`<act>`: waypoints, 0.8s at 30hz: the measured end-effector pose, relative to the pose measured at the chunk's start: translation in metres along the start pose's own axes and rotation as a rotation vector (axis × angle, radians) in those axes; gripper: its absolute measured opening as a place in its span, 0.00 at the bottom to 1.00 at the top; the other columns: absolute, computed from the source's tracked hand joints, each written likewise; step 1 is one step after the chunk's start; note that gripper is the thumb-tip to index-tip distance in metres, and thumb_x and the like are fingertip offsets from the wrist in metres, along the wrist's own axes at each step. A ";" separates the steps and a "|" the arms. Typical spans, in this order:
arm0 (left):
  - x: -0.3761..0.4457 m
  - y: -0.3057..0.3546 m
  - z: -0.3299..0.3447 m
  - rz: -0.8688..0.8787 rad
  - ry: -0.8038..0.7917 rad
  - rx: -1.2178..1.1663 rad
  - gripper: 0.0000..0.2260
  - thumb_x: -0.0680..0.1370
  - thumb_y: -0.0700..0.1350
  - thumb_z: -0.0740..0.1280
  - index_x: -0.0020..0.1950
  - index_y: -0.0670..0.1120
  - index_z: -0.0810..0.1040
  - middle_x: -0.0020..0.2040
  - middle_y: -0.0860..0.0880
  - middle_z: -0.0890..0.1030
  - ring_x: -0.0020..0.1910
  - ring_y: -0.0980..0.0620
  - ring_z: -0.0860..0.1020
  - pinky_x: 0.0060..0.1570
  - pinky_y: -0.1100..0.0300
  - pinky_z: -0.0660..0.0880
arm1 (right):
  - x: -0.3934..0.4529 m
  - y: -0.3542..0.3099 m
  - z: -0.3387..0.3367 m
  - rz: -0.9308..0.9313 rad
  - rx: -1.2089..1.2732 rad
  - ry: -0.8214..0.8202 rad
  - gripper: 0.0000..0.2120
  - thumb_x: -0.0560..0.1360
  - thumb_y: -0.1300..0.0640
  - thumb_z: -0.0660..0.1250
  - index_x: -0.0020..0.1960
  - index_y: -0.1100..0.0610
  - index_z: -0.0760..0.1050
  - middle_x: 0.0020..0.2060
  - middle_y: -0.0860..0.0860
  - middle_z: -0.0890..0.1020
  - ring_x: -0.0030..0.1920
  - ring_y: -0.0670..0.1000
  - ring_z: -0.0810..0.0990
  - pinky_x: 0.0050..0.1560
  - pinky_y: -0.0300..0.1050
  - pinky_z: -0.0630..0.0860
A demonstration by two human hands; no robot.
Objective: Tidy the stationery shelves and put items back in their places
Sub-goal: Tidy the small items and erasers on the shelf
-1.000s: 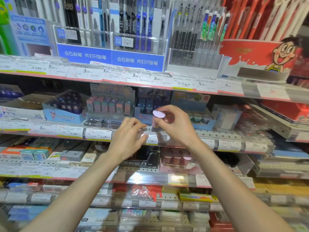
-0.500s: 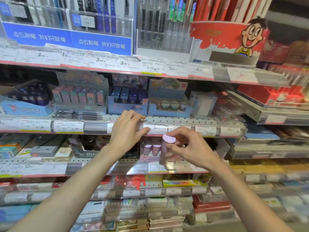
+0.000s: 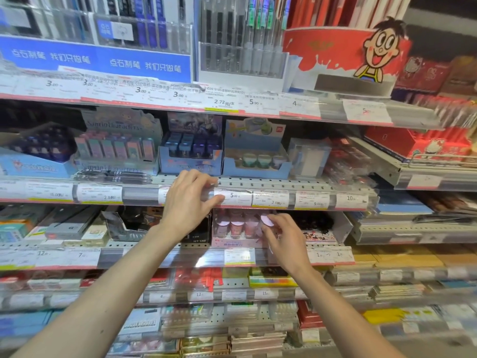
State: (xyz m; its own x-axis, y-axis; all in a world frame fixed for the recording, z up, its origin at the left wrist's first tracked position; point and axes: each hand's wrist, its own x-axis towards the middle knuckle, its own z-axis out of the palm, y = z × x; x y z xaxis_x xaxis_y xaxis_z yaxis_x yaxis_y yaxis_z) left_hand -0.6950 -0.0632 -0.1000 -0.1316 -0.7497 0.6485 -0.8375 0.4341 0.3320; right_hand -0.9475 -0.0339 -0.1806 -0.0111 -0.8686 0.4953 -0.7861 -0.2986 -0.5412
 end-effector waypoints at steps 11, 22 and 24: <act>0.002 0.000 0.001 -0.019 -0.011 -0.014 0.19 0.72 0.57 0.73 0.58 0.49 0.80 0.50 0.53 0.77 0.51 0.55 0.70 0.47 0.61 0.64 | 0.021 0.016 0.010 0.065 -0.276 -0.039 0.11 0.77 0.52 0.69 0.57 0.56 0.82 0.51 0.54 0.83 0.54 0.58 0.74 0.54 0.52 0.70; 0.001 -0.001 0.000 -0.008 -0.008 -0.017 0.19 0.72 0.56 0.73 0.59 0.50 0.79 0.50 0.53 0.77 0.51 0.56 0.69 0.48 0.61 0.65 | 0.024 0.020 0.012 0.034 -0.414 -0.201 0.15 0.80 0.47 0.60 0.56 0.52 0.83 0.56 0.55 0.82 0.59 0.59 0.72 0.58 0.52 0.69; 0.001 -0.001 0.001 -0.007 -0.004 -0.020 0.19 0.72 0.56 0.74 0.59 0.49 0.80 0.50 0.53 0.77 0.51 0.55 0.70 0.48 0.61 0.65 | 0.021 0.020 0.012 0.015 -0.425 -0.199 0.16 0.80 0.47 0.59 0.56 0.53 0.82 0.56 0.56 0.81 0.60 0.60 0.72 0.58 0.53 0.70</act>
State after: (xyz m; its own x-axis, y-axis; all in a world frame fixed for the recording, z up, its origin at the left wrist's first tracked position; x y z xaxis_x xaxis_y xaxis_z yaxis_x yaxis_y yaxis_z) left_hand -0.6948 -0.0649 -0.0999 -0.1279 -0.7546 0.6435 -0.8274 0.4390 0.3504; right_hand -0.9556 -0.0631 -0.1889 0.0620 -0.9429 0.3272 -0.9707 -0.1333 -0.2001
